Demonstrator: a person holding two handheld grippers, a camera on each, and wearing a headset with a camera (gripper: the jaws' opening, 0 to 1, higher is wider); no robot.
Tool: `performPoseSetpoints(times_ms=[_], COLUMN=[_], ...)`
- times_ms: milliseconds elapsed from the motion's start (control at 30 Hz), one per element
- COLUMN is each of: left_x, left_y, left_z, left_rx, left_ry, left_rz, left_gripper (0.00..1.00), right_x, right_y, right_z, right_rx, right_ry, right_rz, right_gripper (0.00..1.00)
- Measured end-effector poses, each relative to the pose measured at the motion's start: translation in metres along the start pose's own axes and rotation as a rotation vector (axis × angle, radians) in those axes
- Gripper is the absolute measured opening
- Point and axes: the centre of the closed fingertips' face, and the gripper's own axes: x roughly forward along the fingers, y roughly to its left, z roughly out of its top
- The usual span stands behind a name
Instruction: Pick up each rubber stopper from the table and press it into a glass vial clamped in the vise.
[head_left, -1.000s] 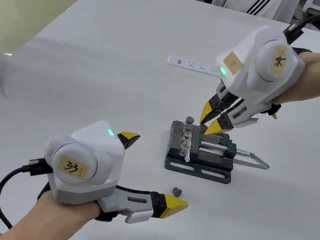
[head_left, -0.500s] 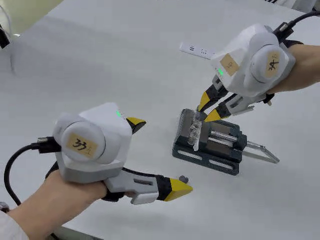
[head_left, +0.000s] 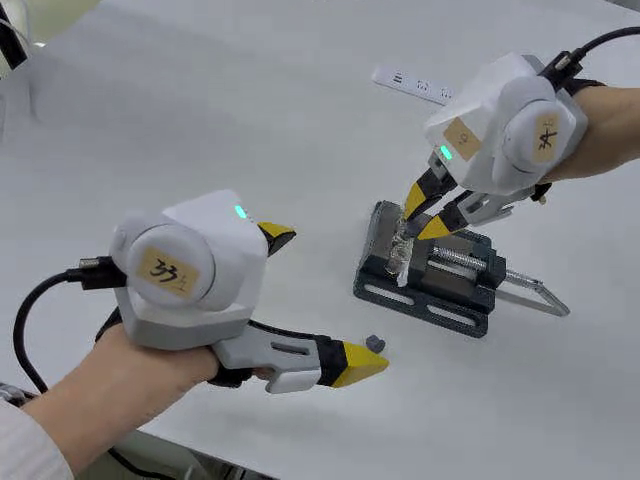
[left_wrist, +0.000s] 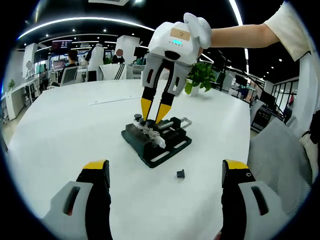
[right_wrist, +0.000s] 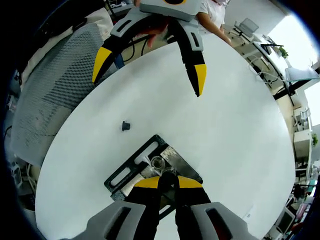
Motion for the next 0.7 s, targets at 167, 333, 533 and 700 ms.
performPoseSetpoints(times_ms=[167,333,533,700], left_x=[0.0012,0.0018,0.0021,0.0023], left_y=[0.0005,0.0004,-0.0006,-0.0015], left_z=[-0.0017,-0.0028,-0.0042,-0.0052], left_rx=[-0.007,-0.013,-0.017,-0.020], left_ry=[0.000,0.001,0.004,0.005], left_rz=[-0.002,-0.004,-0.007,-0.010], left_gripper=[0.92,0.91,0.91,0.91], right_x=[0.0033,0.0047,0.0051,0.0070], right_y=[-0.0025,-0.0039,-0.0040,-0.0043], right_z=[-0.0012,-0.0012,-0.0014,0.0001], right_rx=[0.005,0.006,-0.003,0.000], right_ry=[-0.002,-0.004,0.002,0.006], right_rz=[-0.006,0.000,0.005,0.015], right_gripper=[0.05,0.05,0.05,0.05])
